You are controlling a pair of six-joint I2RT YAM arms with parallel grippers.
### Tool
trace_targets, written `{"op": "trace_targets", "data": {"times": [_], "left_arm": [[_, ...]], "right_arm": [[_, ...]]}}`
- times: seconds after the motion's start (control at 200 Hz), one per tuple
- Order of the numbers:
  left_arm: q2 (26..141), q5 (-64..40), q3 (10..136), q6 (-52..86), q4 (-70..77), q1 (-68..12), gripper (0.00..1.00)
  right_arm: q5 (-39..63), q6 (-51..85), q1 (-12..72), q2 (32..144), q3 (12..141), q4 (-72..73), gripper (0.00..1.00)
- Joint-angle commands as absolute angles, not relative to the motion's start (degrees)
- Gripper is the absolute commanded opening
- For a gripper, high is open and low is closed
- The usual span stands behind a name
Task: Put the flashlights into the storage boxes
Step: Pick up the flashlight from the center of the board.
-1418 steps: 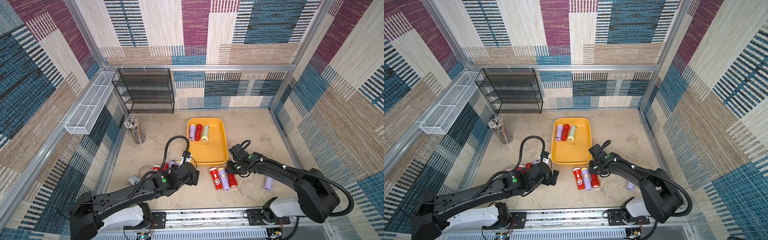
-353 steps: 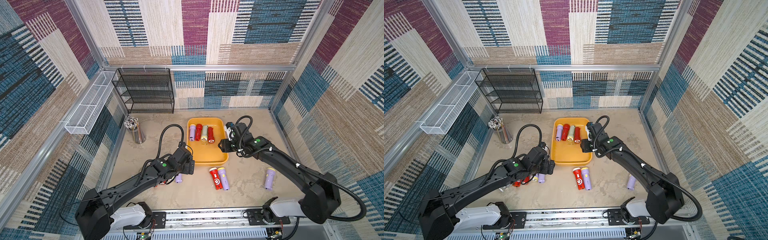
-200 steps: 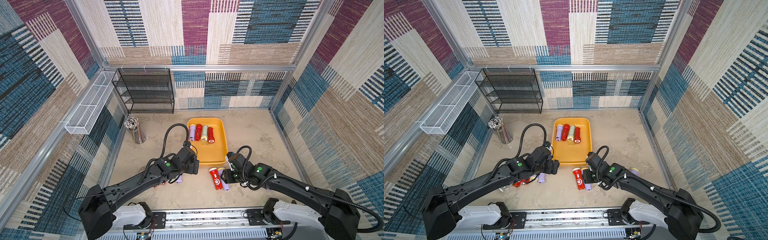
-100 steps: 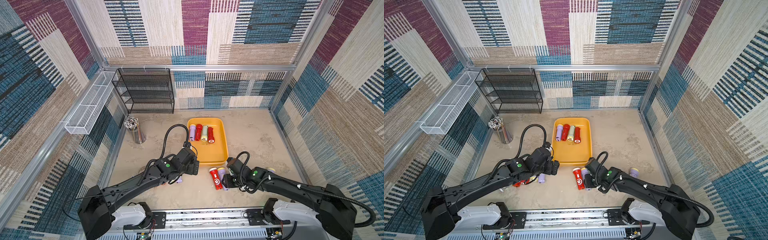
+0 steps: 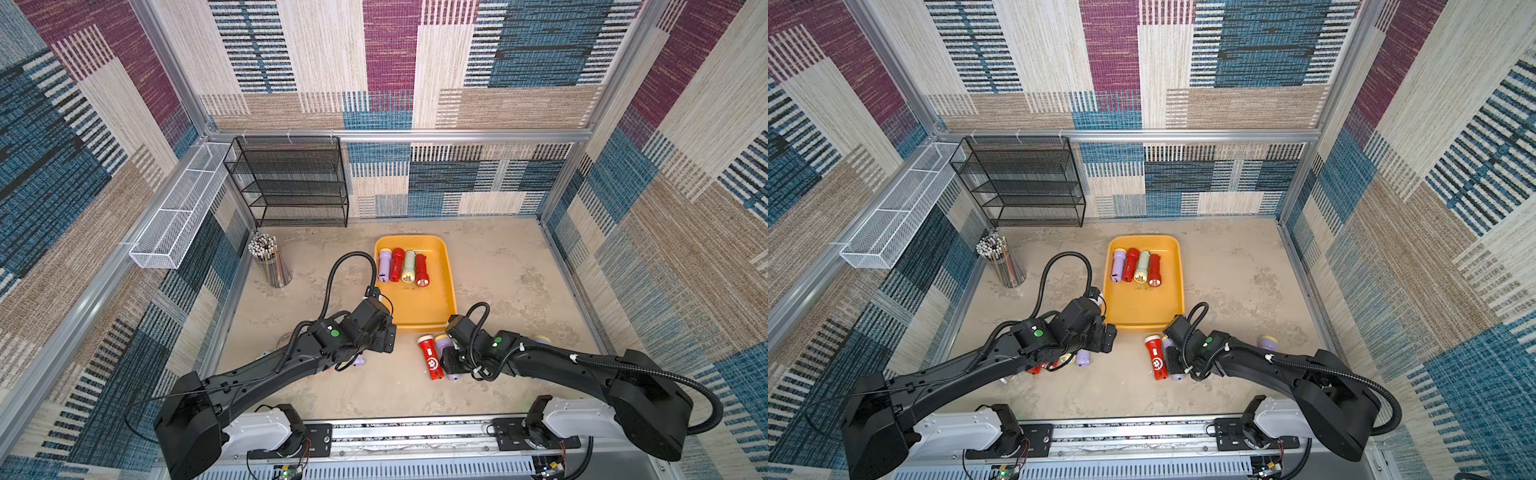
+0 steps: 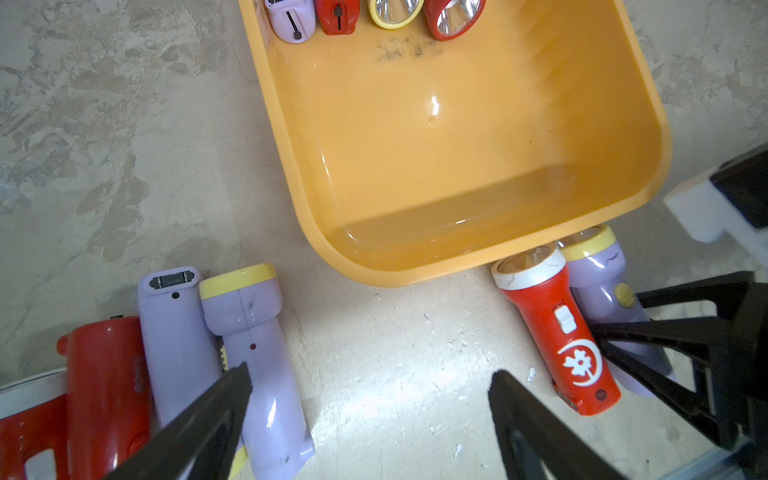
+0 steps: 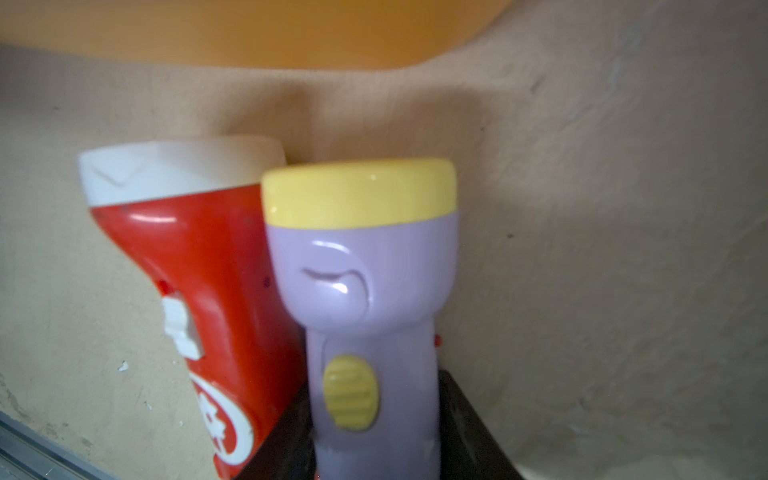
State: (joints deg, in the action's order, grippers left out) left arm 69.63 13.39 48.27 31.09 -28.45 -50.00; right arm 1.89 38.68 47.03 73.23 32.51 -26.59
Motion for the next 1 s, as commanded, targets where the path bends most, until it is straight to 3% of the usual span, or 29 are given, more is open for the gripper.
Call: {"op": "trace_targets", "data": {"times": [0.0, 0.641, 0.997], "left_arm": [[69.08, 14.71, 47.90, 30.60, -27.41, -49.93, 0.93], [68.55, 15.53, 47.02, 29.87, -26.29, -50.01, 0.93], [69.04, 17.29, 48.98, 27.79, -27.38, -49.99, 0.94]], "right_arm": [[0.11, 39.37, 47.11, 73.31, 33.11, -27.00, 0.39], [-3.98, 38.99, 47.11, 63.13, 43.95, -40.46, 0.37], [-9.64, 33.61, 46.62, 70.96, 56.55, -41.15, 0.38]]}}
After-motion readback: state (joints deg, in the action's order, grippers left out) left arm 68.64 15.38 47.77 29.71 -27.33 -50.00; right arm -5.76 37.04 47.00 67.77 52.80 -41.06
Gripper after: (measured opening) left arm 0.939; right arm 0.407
